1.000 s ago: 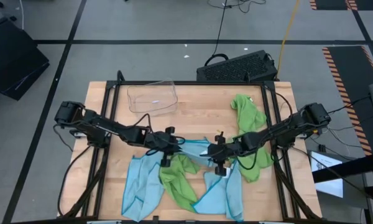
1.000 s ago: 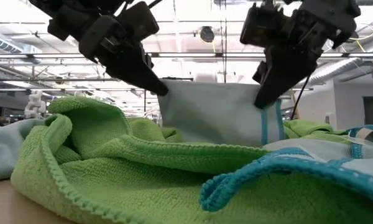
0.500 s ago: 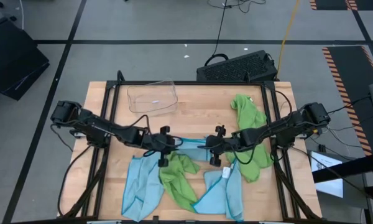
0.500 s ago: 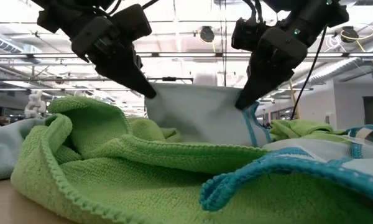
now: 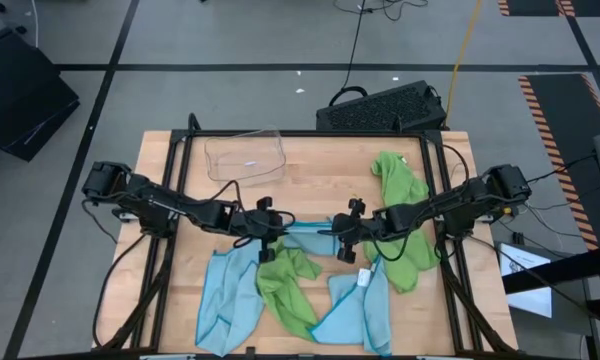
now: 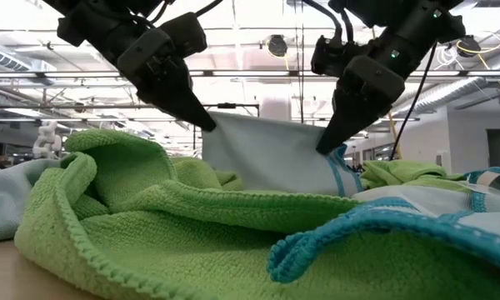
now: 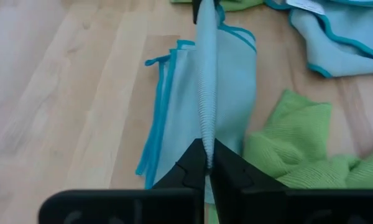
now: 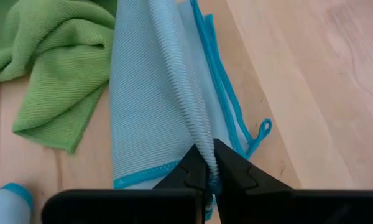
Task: Fold microfiber towels
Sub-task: Fold the top center blue microfiber cloth
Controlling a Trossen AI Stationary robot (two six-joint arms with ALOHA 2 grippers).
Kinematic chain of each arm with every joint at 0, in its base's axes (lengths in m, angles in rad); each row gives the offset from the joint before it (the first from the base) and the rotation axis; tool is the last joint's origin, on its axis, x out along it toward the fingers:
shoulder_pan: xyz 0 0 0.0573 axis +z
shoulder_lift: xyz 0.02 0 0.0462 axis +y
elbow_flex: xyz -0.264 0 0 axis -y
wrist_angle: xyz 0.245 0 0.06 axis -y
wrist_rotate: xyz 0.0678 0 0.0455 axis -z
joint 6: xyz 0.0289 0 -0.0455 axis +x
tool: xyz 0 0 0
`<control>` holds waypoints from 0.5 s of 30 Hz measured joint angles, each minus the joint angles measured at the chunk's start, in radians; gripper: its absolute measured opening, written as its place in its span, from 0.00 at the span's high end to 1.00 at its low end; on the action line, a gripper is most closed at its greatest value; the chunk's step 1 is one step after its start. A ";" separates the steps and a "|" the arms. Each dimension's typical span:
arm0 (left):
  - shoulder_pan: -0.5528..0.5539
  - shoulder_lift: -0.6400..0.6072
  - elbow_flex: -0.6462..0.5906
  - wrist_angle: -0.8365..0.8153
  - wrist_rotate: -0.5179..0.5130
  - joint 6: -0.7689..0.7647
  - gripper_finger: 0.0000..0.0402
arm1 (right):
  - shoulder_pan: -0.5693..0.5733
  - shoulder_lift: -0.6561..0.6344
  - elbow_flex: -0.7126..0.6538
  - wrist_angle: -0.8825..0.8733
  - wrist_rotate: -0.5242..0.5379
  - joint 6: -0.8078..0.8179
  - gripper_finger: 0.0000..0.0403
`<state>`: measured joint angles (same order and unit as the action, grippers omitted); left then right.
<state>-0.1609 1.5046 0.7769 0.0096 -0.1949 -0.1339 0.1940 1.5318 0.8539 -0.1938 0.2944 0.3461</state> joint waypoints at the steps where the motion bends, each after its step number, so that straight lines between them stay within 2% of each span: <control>1: 0.002 0.000 0.000 0.000 -0.005 -0.003 0.95 | -0.003 0.000 0.000 0.000 0.000 -0.005 0.98; 10: 0.004 0.001 0.000 -0.008 0.004 -0.039 0.93 | -0.004 0.000 -0.001 -0.001 0.053 -0.026 0.90; 15: 0.004 0.001 0.000 -0.008 -0.015 -0.060 0.92 | -0.002 0.000 -0.002 0.000 0.135 -0.029 0.82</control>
<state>-0.1566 1.5051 0.7765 0.0017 -0.2104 -0.1938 0.1915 1.5318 0.8520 -0.1942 0.4297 0.3173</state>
